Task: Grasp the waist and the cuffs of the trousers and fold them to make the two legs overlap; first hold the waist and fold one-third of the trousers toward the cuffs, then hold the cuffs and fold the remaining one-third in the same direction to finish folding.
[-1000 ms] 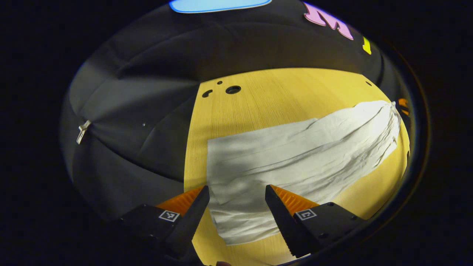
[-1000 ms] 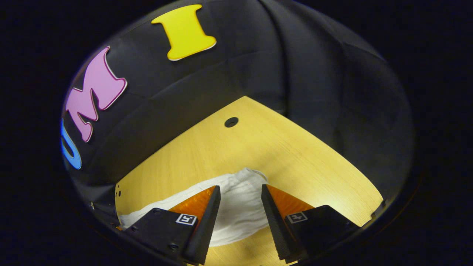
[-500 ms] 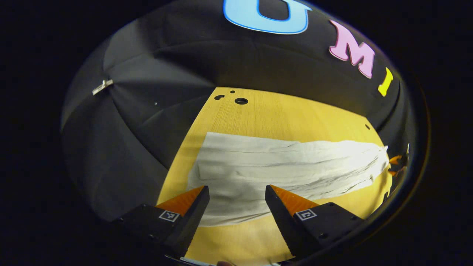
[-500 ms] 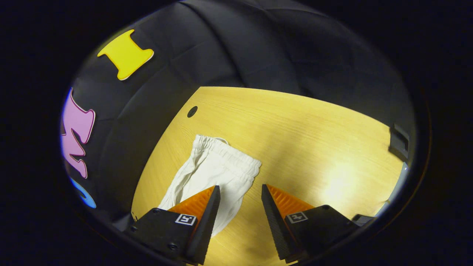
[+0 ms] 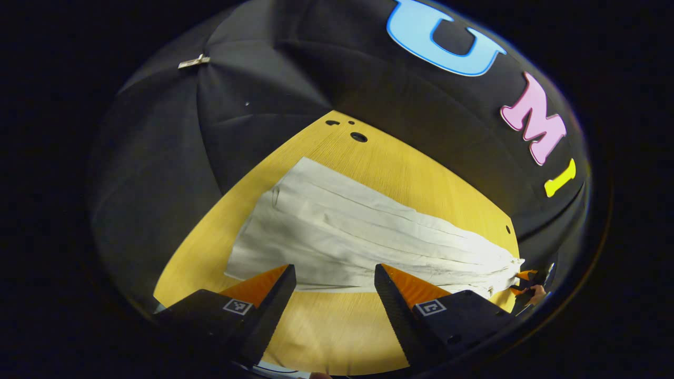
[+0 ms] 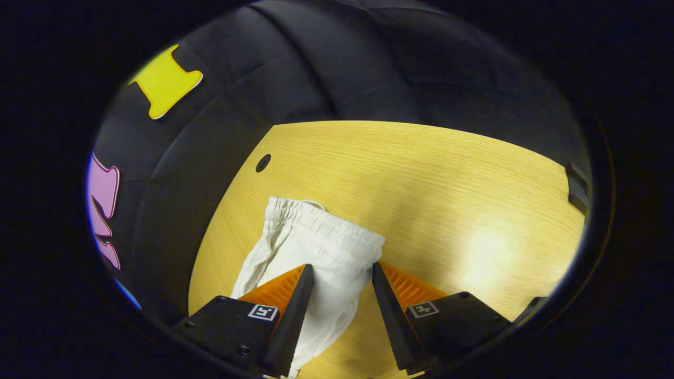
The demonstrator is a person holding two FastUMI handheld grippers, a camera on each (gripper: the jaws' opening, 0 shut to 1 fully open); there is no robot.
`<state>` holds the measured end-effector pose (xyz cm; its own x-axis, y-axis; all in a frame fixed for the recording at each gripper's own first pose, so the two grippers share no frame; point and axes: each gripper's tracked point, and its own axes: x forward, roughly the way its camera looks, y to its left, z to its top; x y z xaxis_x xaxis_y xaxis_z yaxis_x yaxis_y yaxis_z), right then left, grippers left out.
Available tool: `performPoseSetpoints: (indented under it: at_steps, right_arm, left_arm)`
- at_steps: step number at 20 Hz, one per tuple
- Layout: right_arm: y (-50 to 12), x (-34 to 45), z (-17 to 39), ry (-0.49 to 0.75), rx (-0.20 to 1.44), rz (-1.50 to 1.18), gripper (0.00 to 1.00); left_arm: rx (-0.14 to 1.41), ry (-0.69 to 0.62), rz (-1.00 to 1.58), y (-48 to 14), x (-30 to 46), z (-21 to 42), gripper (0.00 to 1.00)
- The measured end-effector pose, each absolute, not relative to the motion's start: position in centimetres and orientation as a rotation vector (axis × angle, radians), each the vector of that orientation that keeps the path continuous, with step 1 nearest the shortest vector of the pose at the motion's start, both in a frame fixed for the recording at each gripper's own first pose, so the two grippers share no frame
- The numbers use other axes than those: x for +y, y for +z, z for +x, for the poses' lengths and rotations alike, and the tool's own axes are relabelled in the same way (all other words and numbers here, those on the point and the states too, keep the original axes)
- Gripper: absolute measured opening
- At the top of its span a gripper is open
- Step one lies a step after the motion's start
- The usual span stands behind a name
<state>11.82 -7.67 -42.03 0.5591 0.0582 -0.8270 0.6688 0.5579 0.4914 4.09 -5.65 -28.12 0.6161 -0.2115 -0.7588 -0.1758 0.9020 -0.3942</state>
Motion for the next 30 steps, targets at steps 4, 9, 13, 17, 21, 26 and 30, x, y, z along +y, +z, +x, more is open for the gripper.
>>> performPoseSetpoints:
  at_steps: [4,9,13,17,21,26,30]
  right_arm:
    - [-41.9,-7.6,11.9,-0.488,0.943,0.980,0.75]
    - [-42.5,-7.7,11.2,-0.541,1.003,0.941,0.69]
    - [-42.9,-7.3,10.6,-0.512,1.026,0.950,0.14]
    - [-43.3,-7.0,10.7,-0.459,1.016,0.912,0.06]
    - [-43.2,-7.1,10.5,-0.453,1.024,0.933,0.06]
    - [-43.3,-7.1,10.6,-0.453,1.018,0.934,0.06]
    - [-43.2,-7.1,10.7,-0.457,1.009,0.952,0.06]
  left_arm:
    - [0.947,-0.009,-0.577,-29.2,-6.8,3.7,0.96]
    - [1.038,0.058,-0.702,-30.6,-8.1,2.4,0.96]
    - [1.028,0.181,-0.886,-31.6,-7.5,3.4,0.96]
    - [0.921,0.303,-1.099,-31.6,-6.2,5.6,0.96]
    - [0.898,0.413,-1.204,-33.0,-5.3,6.8,0.92]
    - [0.933,0.468,-1.165,-33.5,-4.6,8.2,0.88]
    - [1.035,0.545,-1.084,-35.5,-4.3,8.4,0.52]
